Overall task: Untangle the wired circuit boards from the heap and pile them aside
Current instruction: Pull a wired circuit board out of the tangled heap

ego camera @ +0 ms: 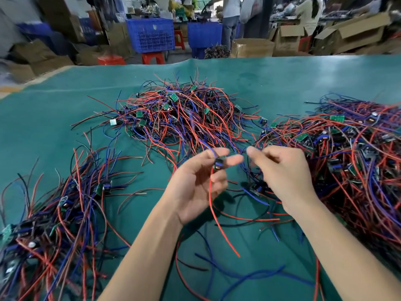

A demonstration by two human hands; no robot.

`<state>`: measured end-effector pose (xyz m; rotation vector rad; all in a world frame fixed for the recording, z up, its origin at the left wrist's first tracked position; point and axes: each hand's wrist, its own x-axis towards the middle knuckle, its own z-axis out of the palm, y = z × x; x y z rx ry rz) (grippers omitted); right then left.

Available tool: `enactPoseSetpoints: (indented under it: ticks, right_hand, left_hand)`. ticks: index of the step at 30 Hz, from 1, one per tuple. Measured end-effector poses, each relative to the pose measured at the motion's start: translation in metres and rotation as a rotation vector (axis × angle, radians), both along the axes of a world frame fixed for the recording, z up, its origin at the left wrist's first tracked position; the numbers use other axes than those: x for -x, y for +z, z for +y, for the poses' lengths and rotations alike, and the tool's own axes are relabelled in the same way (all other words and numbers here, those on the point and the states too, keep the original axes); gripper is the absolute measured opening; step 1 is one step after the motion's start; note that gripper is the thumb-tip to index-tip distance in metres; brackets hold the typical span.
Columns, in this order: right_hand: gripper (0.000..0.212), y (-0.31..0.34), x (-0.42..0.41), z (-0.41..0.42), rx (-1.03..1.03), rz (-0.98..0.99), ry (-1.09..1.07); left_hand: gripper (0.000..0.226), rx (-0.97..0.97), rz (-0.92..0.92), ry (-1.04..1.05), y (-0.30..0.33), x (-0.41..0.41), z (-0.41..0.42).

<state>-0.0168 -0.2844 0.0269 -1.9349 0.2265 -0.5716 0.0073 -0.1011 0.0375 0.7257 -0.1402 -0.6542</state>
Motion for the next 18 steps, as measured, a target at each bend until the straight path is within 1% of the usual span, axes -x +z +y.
enactPoseSetpoints:
  ticks: [1,2,4,5,6,7,10,12,14,16,18]
  right_hand:
    - [0.03,0.0,0.001,0.004,0.011,-0.012,0.03]
    - [0.028,0.001,0.002,0.008,-0.05,-0.027,0.09]
    - [0.025,0.005,0.004,0.013,-0.26,-0.035,0.274]
    - [0.024,0.008,0.005,0.015,-0.31,-0.011,0.339]
    - [0.019,0.009,0.007,0.015,-0.296,0.026,0.377]
    - [0.016,0.009,0.007,0.015,-0.27,0.062,0.396]
    - [0.023,0.009,0.008,0.012,-0.234,0.115,0.429]
    - [0.018,0.008,0.008,0.01,-0.273,0.144,0.444]
    - [0.003,0.01,0.008,0.01,-0.343,0.146,0.449]
    - [0.011,0.008,0.008,0.009,-0.394,0.129,0.442]
    - [0.01,0.008,0.008,0.011,-0.431,0.091,0.421]
  left_hand:
    - [0.022,-0.048,-0.052,-0.043,-0.001,0.001,-0.002]
    - [0.025,-0.088,-0.099,-0.081,-0.003,0.002,-0.003]
    - [0.03,-0.14,-0.157,-0.123,-0.006,0.001,-0.002]
    - [0.031,-0.161,-0.173,-0.126,-0.007,0.0,-0.001]
    - [0.032,-0.182,-0.185,-0.117,-0.008,0.0,0.0]
    - [0.033,-0.205,-0.196,-0.099,-0.008,0.0,0.0]
    - [0.042,-0.266,-0.233,-0.052,-0.01,0.001,-0.002]
    - [0.043,-0.288,-0.25,-0.039,-0.012,0.002,-0.004]
    - [0.04,-0.307,-0.262,-0.028,-0.013,0.002,-0.004]
    - [0.038,-0.317,-0.285,-0.055,-0.013,0.002,-0.005]
    - [0.033,-0.323,-0.329,-0.088,-0.014,0.003,-0.005]
